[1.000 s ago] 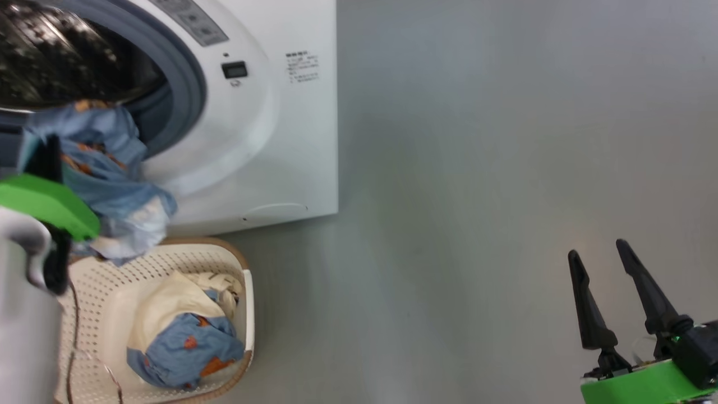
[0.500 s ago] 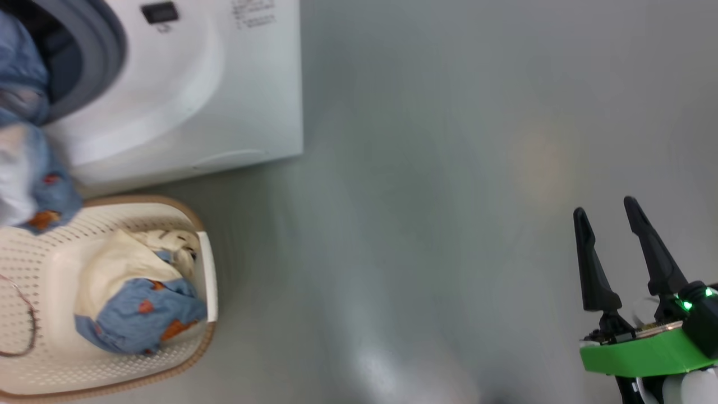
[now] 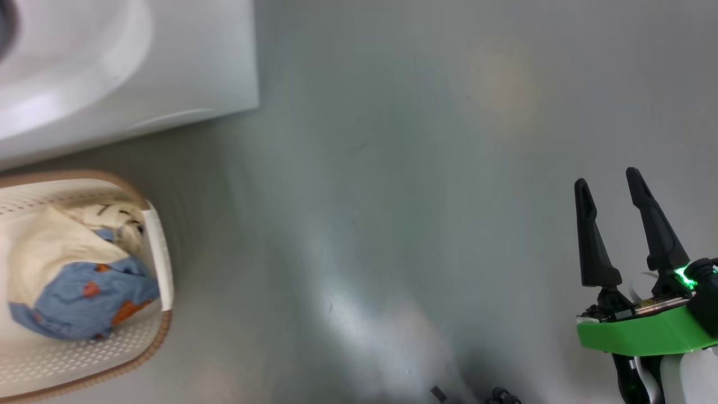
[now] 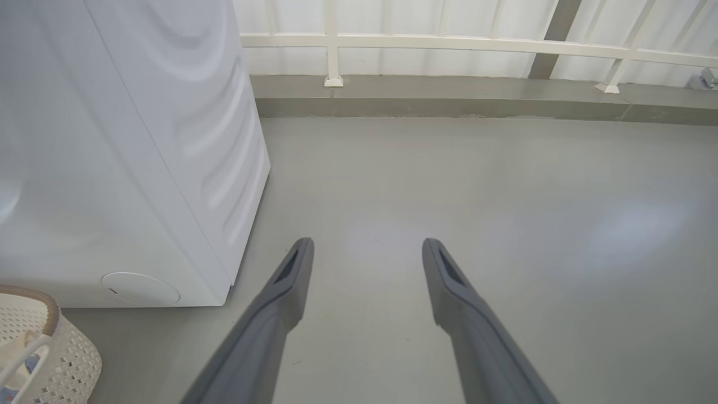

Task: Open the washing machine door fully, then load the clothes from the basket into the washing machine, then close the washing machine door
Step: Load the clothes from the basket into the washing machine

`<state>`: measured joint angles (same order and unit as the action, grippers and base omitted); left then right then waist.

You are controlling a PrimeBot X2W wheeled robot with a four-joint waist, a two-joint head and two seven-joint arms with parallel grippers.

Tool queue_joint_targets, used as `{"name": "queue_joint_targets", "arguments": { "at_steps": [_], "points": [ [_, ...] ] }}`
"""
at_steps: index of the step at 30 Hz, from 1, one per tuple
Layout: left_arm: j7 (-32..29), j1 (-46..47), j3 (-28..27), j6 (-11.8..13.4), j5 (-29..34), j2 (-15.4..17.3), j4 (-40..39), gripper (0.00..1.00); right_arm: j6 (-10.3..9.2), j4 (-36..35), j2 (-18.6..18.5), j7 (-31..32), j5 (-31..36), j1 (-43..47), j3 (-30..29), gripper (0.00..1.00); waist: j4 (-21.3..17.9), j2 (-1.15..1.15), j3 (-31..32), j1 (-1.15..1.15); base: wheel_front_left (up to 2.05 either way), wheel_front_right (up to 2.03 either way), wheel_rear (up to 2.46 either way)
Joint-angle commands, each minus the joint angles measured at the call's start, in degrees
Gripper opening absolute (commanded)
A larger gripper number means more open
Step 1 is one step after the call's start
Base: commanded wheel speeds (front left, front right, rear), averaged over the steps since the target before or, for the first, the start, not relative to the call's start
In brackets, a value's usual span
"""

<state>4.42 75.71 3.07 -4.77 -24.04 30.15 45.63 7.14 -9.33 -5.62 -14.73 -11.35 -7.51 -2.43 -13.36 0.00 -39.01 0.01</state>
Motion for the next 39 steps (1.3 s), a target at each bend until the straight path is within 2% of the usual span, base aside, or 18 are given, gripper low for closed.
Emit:
{"name": "queue_joint_targets", "arguments": {
  "at_steps": [1, 4, 8, 16, 18, 23, 29, 30, 31, 32, 33, 39],
  "points": [
    [1.2, 1.4, -1.0, 0.7, 0.6, 4.0, -2.5, 0.00, 0.35, -1.3, -0.4, -0.3, -1.1, 0.1, 1.2, 1.00, -1.6, 0.00, -1.9, -0.01, 0.00, 0.00, 0.00],
    [5.8, 3.7, -1.9, 1.4, 0.7, 4.2, -4.7, 0.00, 0.35, -1.2, -0.2, -0.3, -1.3, -0.2, 1.2, 1.00, -1.9, 0.00, -2.9, -0.01, 0.00, 0.00, 0.00],
    [9.0, 6.7, -1.5, 2.4, 2.9, 5.3, -7.9, 0.00, 0.35, -1.0, 0.0, -0.3, -1.6, -1.0, 1.6, 1.00, -2.3, 0.00, -4.4, -0.01, 0.00, 0.00, 0.00],
    [10.5, 8.8, -2.6, 5.7, 8.7, 6.2, -19.0, 0.00, 0.35, -1.2, 0.3, -0.3, -2.1, -2.7, 1.8, 1.00, -2.5, 0.00, -7.5, -0.01, 0.00, 0.00, 0.00],
    [10.5, 6.2, -2.5, 5.1, 8.2, 5.6, -17.2, 0.00, 0.35, -1.1, 0.4, -0.3, -2.1, -2.9, 1.6, 1.00, -2.2, 0.00, -7.8, -0.01, 0.00, 0.00, 0.00],
    [5.5, 2.8, -2.4, 4.1, 5.7, 4.6, -10.8, 0.00, 0.35, -0.8, 0.5, -0.3, -2.3, -3.2, 1.9, 1.00, -2.1, 0.00, -8.1, -0.01, 0.00, 0.00, 0.00],
    [1.0, 3.5, -1.6, 5.0, 5.2, 4.3, -7.0, 0.00, 0.35, -0.4, 0.3, -0.3, -2.5, -3.6, 1.9, 1.00, -2.3, 0.00, -7.8, -0.01, 0.00, 0.00, 0.00],
    [0.5, 3.6, -1.7, 5.2, 5.0, 4.3, -6.6, 0.22, 0.35, -0.3, 0.3, -0.3, -2.5, -3.6, 1.8, 1.00, -2.3, 0.00, -7.7, -0.01, 0.00, 0.00, 0.00],
    [0.1, 3.7, -1.6, 5.1, 4.7, 4.2, -6.3, 0.74, 0.35, -0.2, 0.3, -0.3, -2.5, -3.5, 1.7, 1.00, -2.2, 0.00, -7.5, -0.01, 0.00, 0.00, 0.00],
    [0.1, 3.7, -1.6, 5.1, 4.7, 4.2, -6.3, 0.74, 0.35, -0.2, 0.3, -0.3, -2.5, -3.5, 1.7, 1.00, -2.2, 0.00, -7.5, -0.01, 0.00, 0.00, 0.00],
    [-0.3, 3.7, -1.3, 4.8, 4.8, 4.1, -6.0, 1.00, 0.35, -0.1, 0.3, -0.3, -2.5, -3.4, 1.6, 1.00, -2.0, 0.00, -7.2, -0.01, 0.00, 0.00, 0.00],
    [-0.5, 2.3, -1.2, 4.2, 3.2, 2.6, -4.8, 1.00, 0.35, -0.1, -0.3, -0.3, -2.1, -3.0, 0.9, 1.00, -0.6, 0.00, -5.4, -0.01, 0.00, 0.00, 0.00]
  ]
}}
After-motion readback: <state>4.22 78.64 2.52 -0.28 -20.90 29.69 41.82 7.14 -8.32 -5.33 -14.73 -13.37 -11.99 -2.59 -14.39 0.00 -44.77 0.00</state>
